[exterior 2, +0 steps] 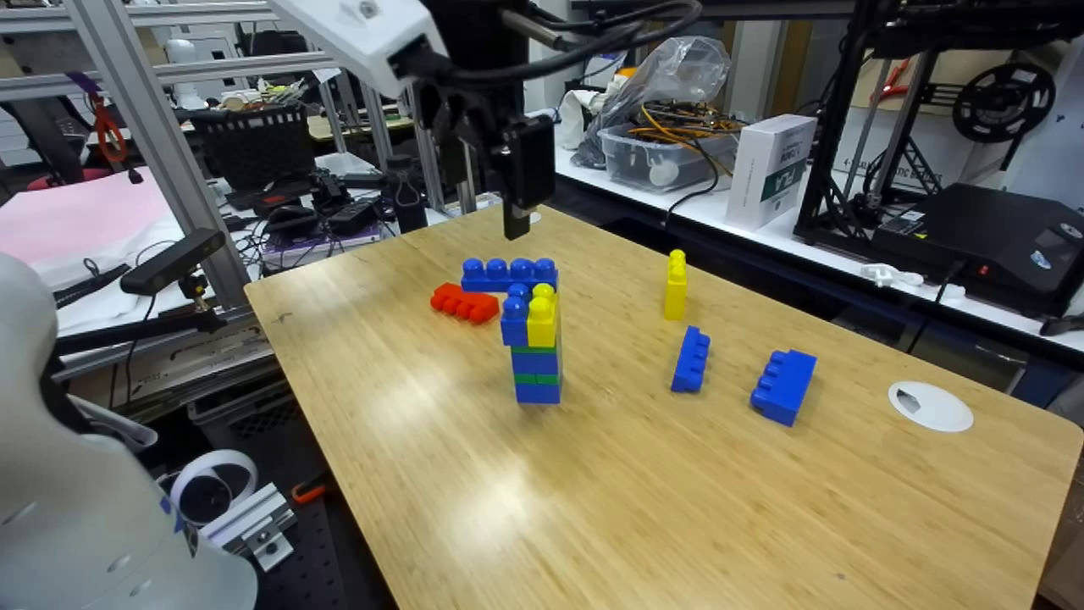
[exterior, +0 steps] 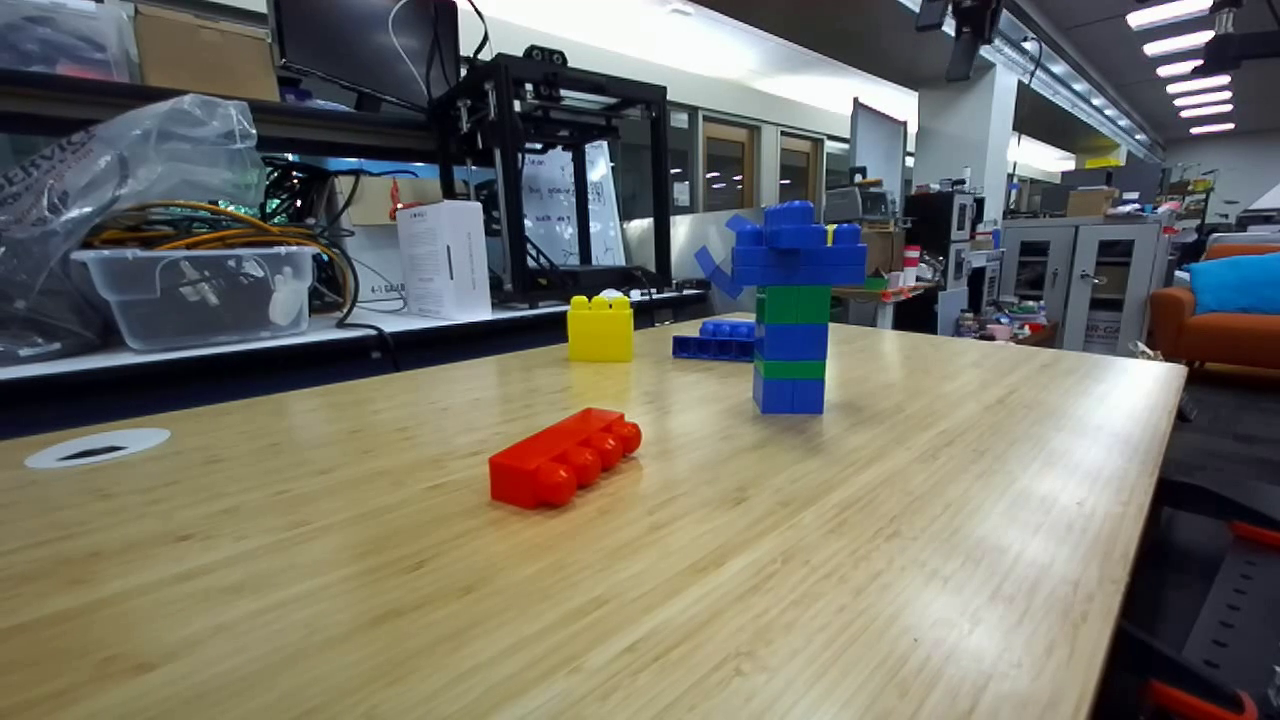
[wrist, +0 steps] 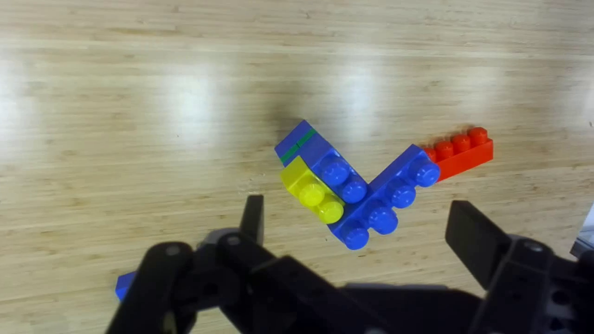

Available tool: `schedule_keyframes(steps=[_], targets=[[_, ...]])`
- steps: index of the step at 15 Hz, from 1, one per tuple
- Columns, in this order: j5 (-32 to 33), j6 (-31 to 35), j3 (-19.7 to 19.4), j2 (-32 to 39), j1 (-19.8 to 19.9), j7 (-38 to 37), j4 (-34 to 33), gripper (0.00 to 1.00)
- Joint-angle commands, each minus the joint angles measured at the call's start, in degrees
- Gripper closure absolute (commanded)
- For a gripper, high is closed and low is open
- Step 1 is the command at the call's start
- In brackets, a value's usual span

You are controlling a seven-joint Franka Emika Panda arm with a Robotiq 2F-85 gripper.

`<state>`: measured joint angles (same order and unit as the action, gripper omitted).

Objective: Knock down the building blocks

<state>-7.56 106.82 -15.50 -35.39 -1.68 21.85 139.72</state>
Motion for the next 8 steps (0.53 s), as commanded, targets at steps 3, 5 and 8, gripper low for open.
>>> schedule_keyframes(steps=[3, 5, 8], targets=[[-5.3, -0.6, -3.0, 13.3, -1.2, 12.4, -7.7, 0.00], [-8.8, -2.3, -4.2, 18.2, -1.3, 19.2, -10.2, 0.00], [-13.0, -6.4, -3.9, 25.4, 0.2, 29.2, -13.9, 0.00]])
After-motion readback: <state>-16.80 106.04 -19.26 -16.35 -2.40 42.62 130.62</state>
